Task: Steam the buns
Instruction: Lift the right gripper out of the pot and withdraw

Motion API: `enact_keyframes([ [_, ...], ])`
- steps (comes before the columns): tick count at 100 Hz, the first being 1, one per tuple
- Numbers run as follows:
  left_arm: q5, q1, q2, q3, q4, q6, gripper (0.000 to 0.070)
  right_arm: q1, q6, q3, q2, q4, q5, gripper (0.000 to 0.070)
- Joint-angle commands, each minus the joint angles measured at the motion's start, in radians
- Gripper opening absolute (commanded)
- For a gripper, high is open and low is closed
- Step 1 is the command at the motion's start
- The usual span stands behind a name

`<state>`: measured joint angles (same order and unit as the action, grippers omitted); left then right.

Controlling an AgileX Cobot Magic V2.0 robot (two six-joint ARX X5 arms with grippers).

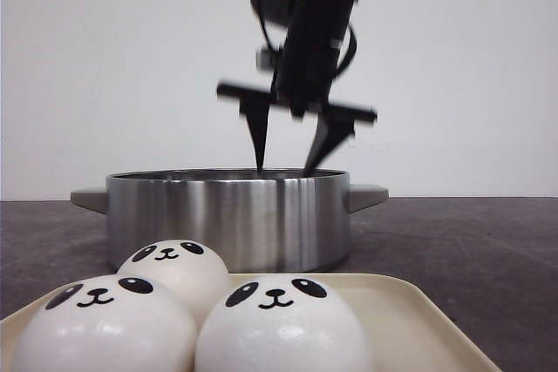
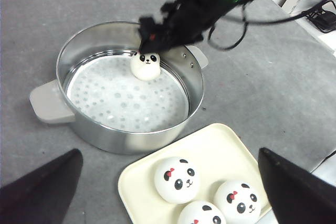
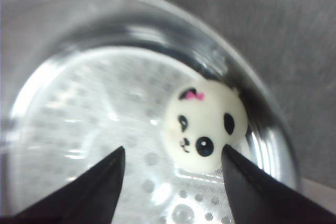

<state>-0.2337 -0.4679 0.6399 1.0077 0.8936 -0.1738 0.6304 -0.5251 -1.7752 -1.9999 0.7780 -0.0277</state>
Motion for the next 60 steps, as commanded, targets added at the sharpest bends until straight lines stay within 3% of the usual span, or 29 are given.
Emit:
enact_keyframes([
  [1, -0.004, -0.008, 0.031, 0.012, -0.003, -0.042, 0.0700, 0.025, 0.064, -0.058, 0.097, -0.013, -0.017, 0.0322],
  [15, -0.004, -0.043, 0.119, 0.012, 0.028, -0.108, 0.0700, 0.086, 0.172, -0.058, 0.307, -0.013, -0.094, 0.0001],
  [35, -0.002, -0.151, 0.297, 0.011, 0.051, -0.179, 0.0700, 0.261, 0.264, -0.058, 0.592, -0.013, -0.266, 0.0000],
  [60, 0.002, -0.256, 0.536, 0.011, 0.032, -0.179, 0.0700, 0.471, 0.278, -0.058, 0.831, 0.047, -0.483, 0.0000],
])
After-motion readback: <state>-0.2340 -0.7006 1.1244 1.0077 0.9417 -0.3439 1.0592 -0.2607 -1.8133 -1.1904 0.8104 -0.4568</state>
